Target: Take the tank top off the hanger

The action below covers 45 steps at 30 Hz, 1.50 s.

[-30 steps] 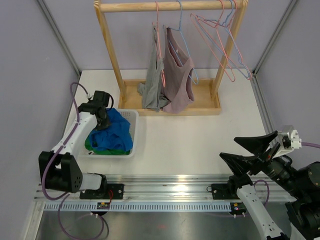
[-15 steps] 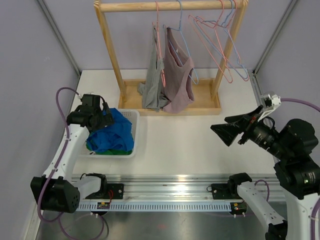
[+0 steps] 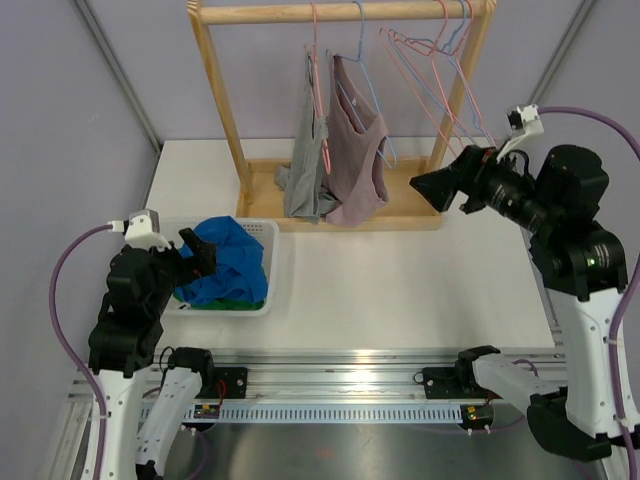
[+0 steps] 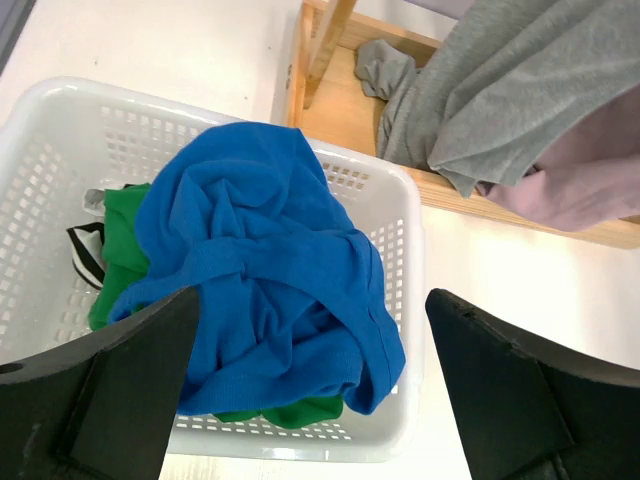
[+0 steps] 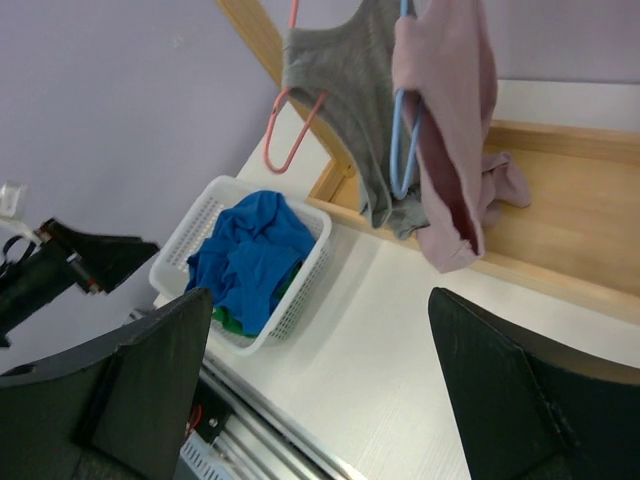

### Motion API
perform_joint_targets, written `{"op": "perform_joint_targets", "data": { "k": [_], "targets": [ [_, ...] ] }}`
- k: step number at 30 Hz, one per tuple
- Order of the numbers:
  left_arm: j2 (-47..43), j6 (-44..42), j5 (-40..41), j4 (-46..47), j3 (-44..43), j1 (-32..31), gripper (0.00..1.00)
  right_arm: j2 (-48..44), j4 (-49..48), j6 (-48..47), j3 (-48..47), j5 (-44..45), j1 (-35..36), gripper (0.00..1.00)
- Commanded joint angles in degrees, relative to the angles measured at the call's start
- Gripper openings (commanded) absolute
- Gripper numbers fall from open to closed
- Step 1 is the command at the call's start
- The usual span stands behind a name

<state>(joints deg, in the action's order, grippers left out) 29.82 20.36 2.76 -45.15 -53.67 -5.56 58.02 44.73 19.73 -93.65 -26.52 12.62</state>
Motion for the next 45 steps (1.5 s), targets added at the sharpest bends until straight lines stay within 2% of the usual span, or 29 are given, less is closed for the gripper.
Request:
{"op": "perform_joint_targets", "data": {
  "k": [1, 6, 10, 12, 16, 22, 33, 37, 40, 42, 44, 45],
  "targets": [
    [-3.4, -1.2, -4.2, 4.1, 3.0, -0.1, 0.99, 6.5, -1.1, -2.8, -7.1, 5.2, -0.1, 0.94],
    [-6.4, -0.6, -1.5, 3.9, 3.7, -0.2, 0.99, 17.8, -0.1, -7.5, -16.1, 9.8, 1.9, 0.83],
    [-6.2, -0.2, -1.8, 4.0, 4.2, -0.2, 0.99, 26.2, 3.1, -11.7, -27.3, 20.9, 7.1, 0.78],
    [-6.3, -0.1, -2.0, 4.1, 4.3, -0.6, 0.99, 31.2, 5.4, -14.1, -33.1, 24.0, 10.7, 0.76],
    [-5.8, -0.1, -1.7, 4.0, 4.4, -1.9, 0.99, 39.5, 7.9, -16.5, -42.7, 30.8, 13.1, 0.69],
    [-5.0, 0.2, -0.7, 3.6, 4.2, -5.5, 0.99, 48.3, 8.5, -19.2, -52.5, 32.8, 13.9, 0.62],
    [-3.3, 0.2, -1.4, 3.5, 4.4, -9.5, 0.99, 54.0, 5.4, -21.4, -58.1, 32.8, 14.4, 0.43],
    [-3.1, 0.2, -1.3, 3.4, 4.4, -10.4, 0.99, 54.9, 5.4, -21.0, -57.9, 31.5, 14.7, 0.26],
    [-3.1, 0.3, -0.7, 3.3, 4.3, -11.1, 0.99, 54.9, 5.1, -20.6, -57.3, 30.7, 14.8, 0.25],
    [-3.2, 0.3, -0.4, 3.2, 4.3, -11.4, 0.99, 54.6, 4.5, -20.5, -56.9, 30.7, 15.0, 0.11],
    [-3.0, 0.5, 0.0, 3.0, 4.2, -11.5, 0.99, 54.5, 4.1, -20.5, -57.2, 31.4, 15.2, 0.06],
    [-3.0, 0.5, 0.1, 3.1, 4.2, -11.6, 0.99, 54.1, 4.0, -20.4, -57.3, 31.5, 15.3, 0.0]
  ]
}}
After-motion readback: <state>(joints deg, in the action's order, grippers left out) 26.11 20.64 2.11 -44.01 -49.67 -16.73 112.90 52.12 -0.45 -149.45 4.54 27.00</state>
